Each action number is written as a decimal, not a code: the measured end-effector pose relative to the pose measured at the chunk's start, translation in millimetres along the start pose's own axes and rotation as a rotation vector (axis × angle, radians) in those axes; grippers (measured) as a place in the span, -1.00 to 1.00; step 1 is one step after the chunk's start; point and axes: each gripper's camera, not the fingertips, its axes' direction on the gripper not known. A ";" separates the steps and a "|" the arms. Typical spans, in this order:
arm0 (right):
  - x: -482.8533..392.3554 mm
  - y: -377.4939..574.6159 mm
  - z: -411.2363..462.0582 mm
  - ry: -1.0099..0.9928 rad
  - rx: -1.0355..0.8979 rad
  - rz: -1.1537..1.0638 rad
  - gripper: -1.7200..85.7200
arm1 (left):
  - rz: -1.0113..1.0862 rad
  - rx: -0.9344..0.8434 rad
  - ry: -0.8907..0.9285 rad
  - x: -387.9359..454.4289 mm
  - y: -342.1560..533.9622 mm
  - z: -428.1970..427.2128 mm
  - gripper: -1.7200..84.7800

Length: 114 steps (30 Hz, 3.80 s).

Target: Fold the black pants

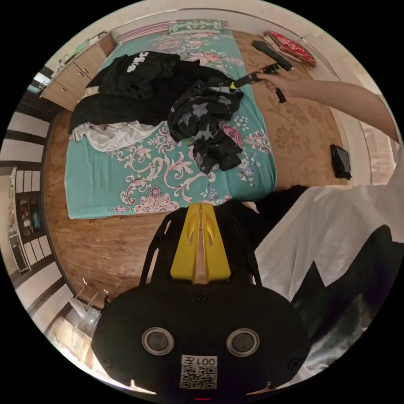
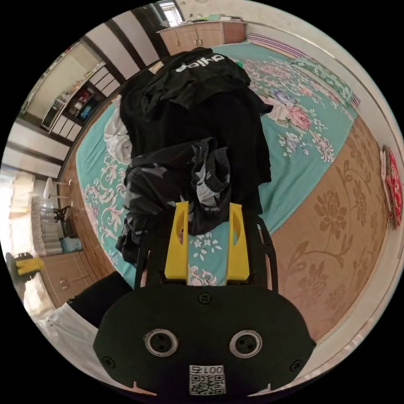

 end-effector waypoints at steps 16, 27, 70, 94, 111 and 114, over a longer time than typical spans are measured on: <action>-155.6 113.5 -234.2 -0.283 0.449 -0.145 -0.94 | 0.435 0.298 0.101 -286.7 -189.2 -143.4 -0.82; -288.2 305.5 -485.4 -0.025 0.723 -0.706 -0.94 | 1.006 0.697 0.760 -304.7 -226.0 -364.0 -0.54; -82.5 774.4 -366.6 -1.038 1.026 -0.281 -0.62 | 1.645 0.561 0.992 -132.6 -15.5 -651.2 -0.99; -94.3 967.0 -573.9 0.097 1.308 -0.324 -0.96 | 0.888 0.963 0.068 -59.1 178.4 -556.8 -0.98; -63.4 1007.9 -576.6 0.069 1.555 -0.170 -0.96 | 0.964 0.939 0.520 47.6 146.6 -446.7 -0.98; -77.6 979.2 -602.9 0.254 1.399 -0.122 -0.96 | 0.980 0.901 0.549 55.3 125.4 -444.2 -0.98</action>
